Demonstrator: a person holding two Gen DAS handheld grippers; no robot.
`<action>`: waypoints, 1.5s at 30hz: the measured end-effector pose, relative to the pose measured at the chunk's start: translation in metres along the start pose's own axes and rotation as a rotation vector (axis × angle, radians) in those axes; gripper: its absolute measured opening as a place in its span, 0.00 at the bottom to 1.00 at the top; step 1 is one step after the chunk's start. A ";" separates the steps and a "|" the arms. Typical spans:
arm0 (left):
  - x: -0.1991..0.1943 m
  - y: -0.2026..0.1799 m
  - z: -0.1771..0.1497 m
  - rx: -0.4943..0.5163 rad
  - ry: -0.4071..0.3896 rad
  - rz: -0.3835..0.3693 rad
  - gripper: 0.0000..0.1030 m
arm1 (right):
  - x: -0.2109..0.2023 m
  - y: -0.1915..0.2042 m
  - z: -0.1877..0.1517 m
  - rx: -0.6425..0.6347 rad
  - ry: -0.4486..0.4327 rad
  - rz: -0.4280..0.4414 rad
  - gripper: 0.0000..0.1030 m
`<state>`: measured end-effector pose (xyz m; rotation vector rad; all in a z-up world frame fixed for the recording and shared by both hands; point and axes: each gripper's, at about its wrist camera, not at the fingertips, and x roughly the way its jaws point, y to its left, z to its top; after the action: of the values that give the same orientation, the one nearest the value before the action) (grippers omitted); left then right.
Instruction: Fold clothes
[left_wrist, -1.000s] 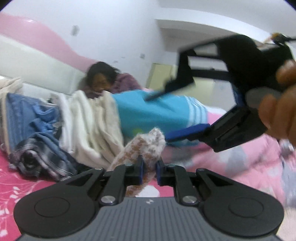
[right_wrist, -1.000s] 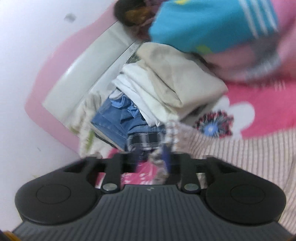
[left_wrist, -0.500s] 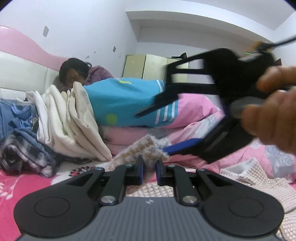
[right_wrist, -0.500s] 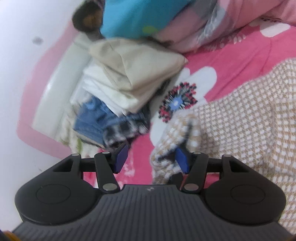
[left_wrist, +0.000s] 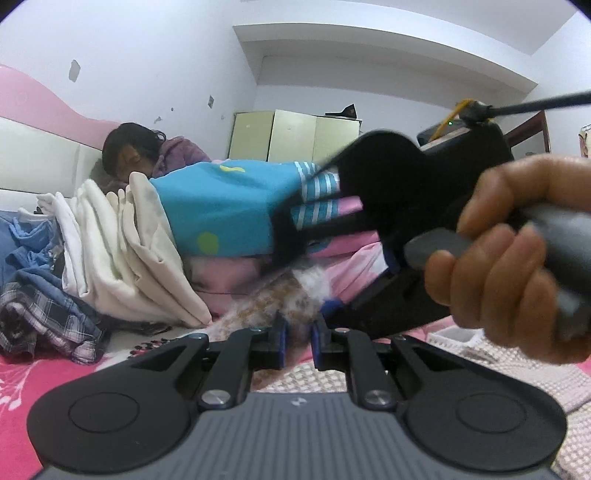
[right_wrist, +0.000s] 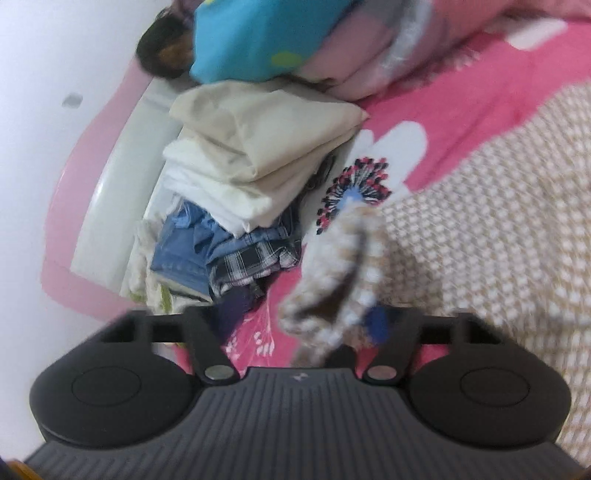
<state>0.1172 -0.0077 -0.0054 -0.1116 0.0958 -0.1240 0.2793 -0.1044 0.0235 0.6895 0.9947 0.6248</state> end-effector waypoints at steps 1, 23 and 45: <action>0.000 -0.001 0.000 -0.003 0.002 -0.020 0.16 | -0.002 0.002 0.001 -0.029 -0.017 -0.029 0.16; 0.068 -0.052 -0.040 0.029 0.366 -0.289 0.51 | -0.251 -0.124 0.062 -0.130 -0.528 -0.447 0.08; 0.057 -0.042 -0.030 -0.135 0.375 -0.606 0.67 | -0.320 -0.279 0.027 -0.022 -0.524 -0.575 0.09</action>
<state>0.1656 -0.0592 -0.0354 -0.2493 0.4445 -0.7446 0.2157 -0.5235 -0.0093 0.4756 0.6430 -0.0554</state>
